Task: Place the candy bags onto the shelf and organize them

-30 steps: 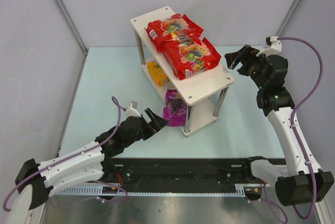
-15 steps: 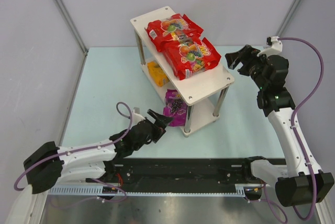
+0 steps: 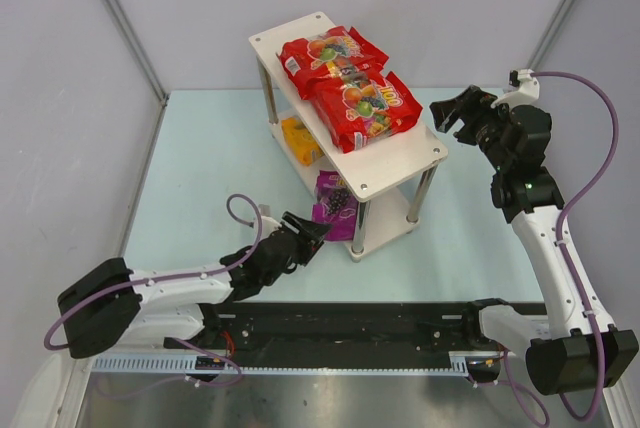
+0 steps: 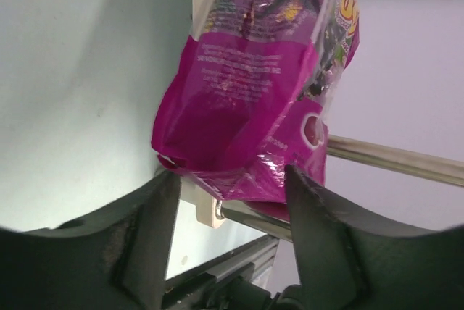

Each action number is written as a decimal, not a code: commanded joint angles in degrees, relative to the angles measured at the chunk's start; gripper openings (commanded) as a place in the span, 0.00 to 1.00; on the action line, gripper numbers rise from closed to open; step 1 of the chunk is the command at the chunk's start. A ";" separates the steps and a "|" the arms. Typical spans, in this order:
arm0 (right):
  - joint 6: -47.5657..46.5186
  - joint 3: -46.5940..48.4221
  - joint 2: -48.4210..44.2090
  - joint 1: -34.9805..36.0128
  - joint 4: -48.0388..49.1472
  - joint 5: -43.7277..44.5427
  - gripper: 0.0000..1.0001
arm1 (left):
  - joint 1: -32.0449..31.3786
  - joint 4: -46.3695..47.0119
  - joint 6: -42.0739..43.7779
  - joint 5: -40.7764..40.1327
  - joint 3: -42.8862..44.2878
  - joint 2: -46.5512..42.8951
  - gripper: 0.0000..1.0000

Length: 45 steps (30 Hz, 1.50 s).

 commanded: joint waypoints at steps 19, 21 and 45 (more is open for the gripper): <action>-0.73 0.26 -3.01 -1.80 1.20 2.58 0.90 | 8.20 -4.10 23.51 7.96 6.91 0.18 0.00; -0.91 0.18 -3.18 -1.89 1.20 2.58 0.89 | 12.33 -4.90 30.45 13.74 7.45 -0.26 0.00; -3.10 0.18 -6.70 -2.06 -1.35 -1.81 0.90 | 31.33 -13.16 74.43 50.43 27.84 12.83 0.00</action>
